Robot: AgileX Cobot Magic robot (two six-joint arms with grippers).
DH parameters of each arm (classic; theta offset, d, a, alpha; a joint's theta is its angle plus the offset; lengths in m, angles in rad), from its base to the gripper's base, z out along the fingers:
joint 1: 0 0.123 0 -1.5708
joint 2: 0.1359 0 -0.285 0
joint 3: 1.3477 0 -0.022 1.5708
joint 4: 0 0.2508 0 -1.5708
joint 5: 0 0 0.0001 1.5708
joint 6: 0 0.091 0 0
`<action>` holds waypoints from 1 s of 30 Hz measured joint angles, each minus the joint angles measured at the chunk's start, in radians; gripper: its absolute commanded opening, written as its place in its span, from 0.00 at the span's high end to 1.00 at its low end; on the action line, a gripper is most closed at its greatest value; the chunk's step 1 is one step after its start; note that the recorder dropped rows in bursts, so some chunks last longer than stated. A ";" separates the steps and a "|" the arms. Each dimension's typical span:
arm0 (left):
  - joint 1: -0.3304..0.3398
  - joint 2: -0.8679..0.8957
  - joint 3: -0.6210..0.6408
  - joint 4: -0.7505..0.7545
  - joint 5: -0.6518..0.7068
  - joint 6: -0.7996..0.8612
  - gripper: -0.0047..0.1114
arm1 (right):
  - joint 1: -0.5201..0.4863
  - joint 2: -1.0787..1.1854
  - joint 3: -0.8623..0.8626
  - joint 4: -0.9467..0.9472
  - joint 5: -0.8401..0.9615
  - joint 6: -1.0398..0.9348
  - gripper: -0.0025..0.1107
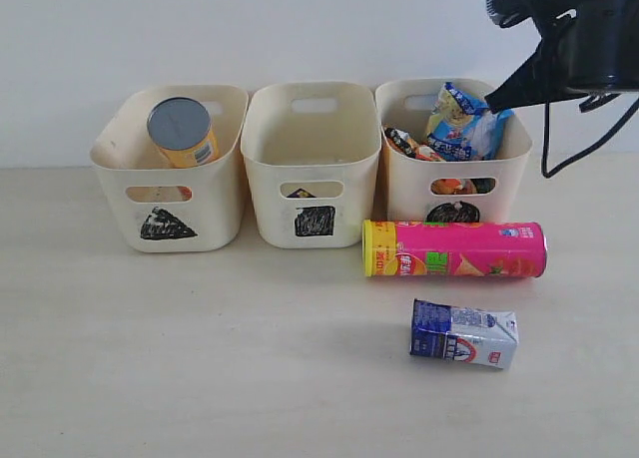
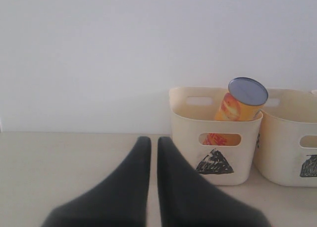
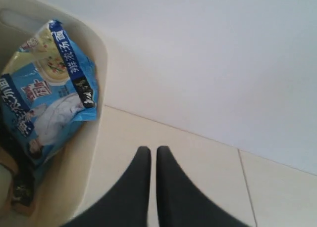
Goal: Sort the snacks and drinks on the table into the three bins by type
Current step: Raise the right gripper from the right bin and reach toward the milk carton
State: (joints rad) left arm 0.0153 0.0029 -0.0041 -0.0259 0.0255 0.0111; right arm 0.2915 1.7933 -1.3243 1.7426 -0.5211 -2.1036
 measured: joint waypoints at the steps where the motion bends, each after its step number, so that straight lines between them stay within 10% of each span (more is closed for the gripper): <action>1: 0.000 0.000 0.000 0.000 0.000 0.000 0.92 | 0.011 -0.002 0.000 0.000 -0.033 -0.009 0.97; 9: 0.000 0.000 0.000 0.000 0.000 0.000 0.92 | 0.086 -0.015 0.004 0.002 -0.123 0.044 0.97; 26: 0.000 0.000 0.000 0.000 0.000 0.000 0.92 | 0.106 -0.111 0.074 -0.001 0.620 0.444 0.97; 30: 0.000 0.000 0.000 0.000 0.000 0.000 0.92 | 0.082 -0.111 0.068 -0.240 0.799 0.718 0.97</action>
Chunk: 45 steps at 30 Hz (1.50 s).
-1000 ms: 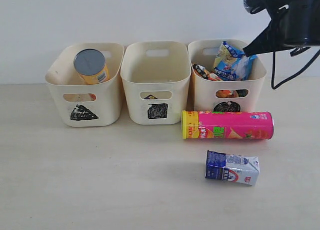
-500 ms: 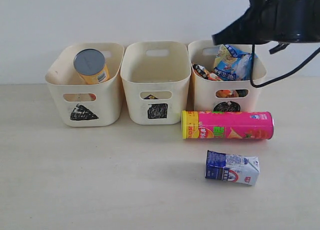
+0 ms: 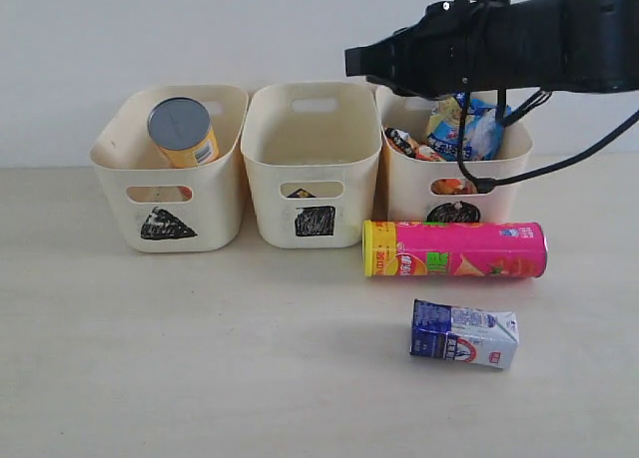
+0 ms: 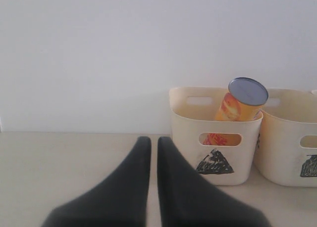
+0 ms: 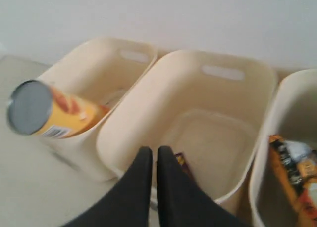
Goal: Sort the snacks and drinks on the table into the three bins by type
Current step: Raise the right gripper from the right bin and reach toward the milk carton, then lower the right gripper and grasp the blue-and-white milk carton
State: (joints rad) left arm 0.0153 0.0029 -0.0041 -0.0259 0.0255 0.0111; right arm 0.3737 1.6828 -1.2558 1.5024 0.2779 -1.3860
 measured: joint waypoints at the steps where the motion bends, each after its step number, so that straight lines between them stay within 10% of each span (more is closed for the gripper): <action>1: 0.000 0.000 0.000 0.000 0.000 0.000 0.92 | -0.020 0.004 -0.017 -0.145 0.093 0.140 0.97; 8: 0.000 0.000 0.000 0.000 0.000 0.000 0.92 | -0.063 0.014 -0.171 -0.980 0.622 0.735 0.97; 16: 0.000 0.000 0.000 0.000 0.000 0.000 0.92 | -0.065 0.019 -0.144 -1.181 0.923 0.724 0.97; 23: 0.000 0.000 0.000 0.000 0.000 0.000 0.92 | -0.065 0.019 -0.047 -1.192 0.902 0.598 0.92; 31: 0.000 0.000 0.000 0.000 0.000 0.000 0.92 | -0.017 0.019 0.040 -1.270 0.762 0.504 0.39; 45: 0.000 0.000 0.000 0.000 0.000 0.000 0.92 | 0.066 0.087 0.144 -1.428 0.459 0.472 0.38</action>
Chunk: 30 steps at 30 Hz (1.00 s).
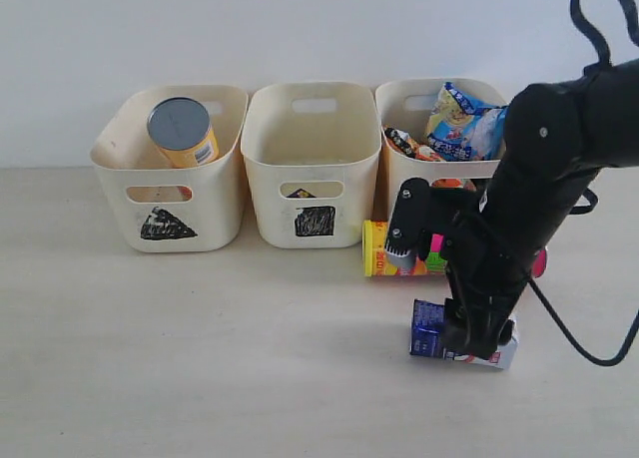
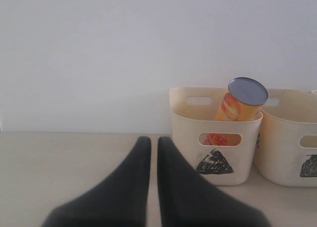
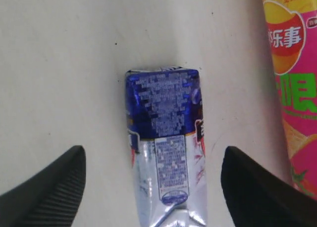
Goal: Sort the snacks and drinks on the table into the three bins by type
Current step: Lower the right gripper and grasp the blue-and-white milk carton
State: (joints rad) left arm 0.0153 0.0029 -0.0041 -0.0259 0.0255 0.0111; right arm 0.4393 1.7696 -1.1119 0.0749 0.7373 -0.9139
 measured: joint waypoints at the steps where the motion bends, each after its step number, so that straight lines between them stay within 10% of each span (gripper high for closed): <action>1: 0.000 0.000 0.000 0.000 0.000 0.000 0.92 | 0.000 0.009 0.002 0.000 -0.011 -0.002 0.38; 12: 0.000 0.000 0.000 0.000 0.000 0.000 0.92 | 0.000 0.121 0.005 -0.020 -0.106 -0.002 0.43; 18: 0.000 0.000 0.000 0.000 0.000 0.000 0.92 | 0.000 0.121 0.004 -0.041 -0.098 -0.002 0.98; 30: 0.000 0.000 0.000 0.000 0.000 0.000 0.92 | 0.000 -0.050 -0.101 0.081 -0.039 0.035 0.98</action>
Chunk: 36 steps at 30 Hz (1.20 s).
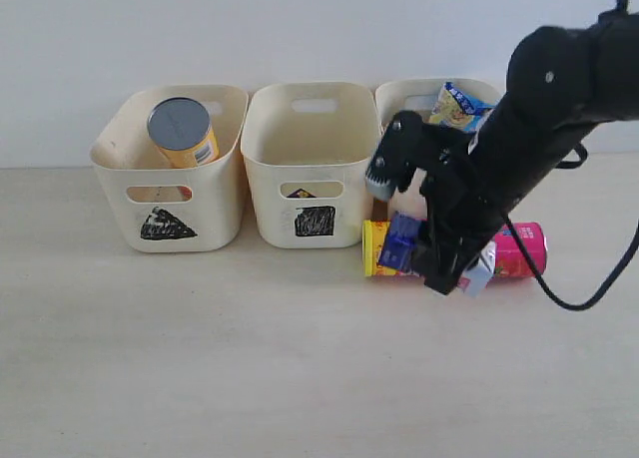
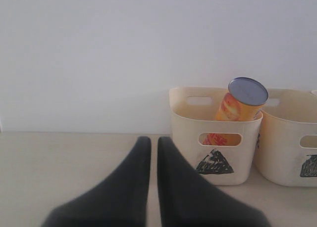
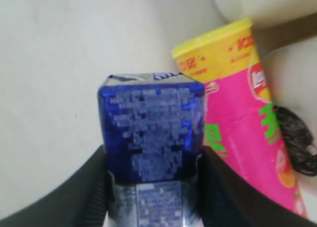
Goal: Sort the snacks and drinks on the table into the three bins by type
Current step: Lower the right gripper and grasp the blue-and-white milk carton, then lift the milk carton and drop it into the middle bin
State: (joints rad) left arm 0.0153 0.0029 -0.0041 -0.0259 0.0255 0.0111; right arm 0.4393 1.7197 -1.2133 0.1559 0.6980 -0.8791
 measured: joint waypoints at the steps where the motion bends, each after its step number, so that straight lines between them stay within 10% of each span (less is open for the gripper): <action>1: 0.000 0.000 0.000 0.000 0.000 0.000 0.92 | 0.000 -0.032 -0.019 0.053 0.000 0.000 0.98; 17: 0.000 0.000 0.000 0.000 0.000 0.000 0.92 | 0.007 -0.005 -0.055 0.517 -0.671 -0.006 0.98; 36: 0.000 0.000 0.000 0.000 0.000 0.000 0.92 | 0.061 0.369 -0.410 0.489 -0.744 -0.010 0.98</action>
State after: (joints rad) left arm 0.0153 0.0029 -0.0041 -0.0259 0.0255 0.0111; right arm 0.4999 2.0885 -1.6235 0.6445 -0.0461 -0.8892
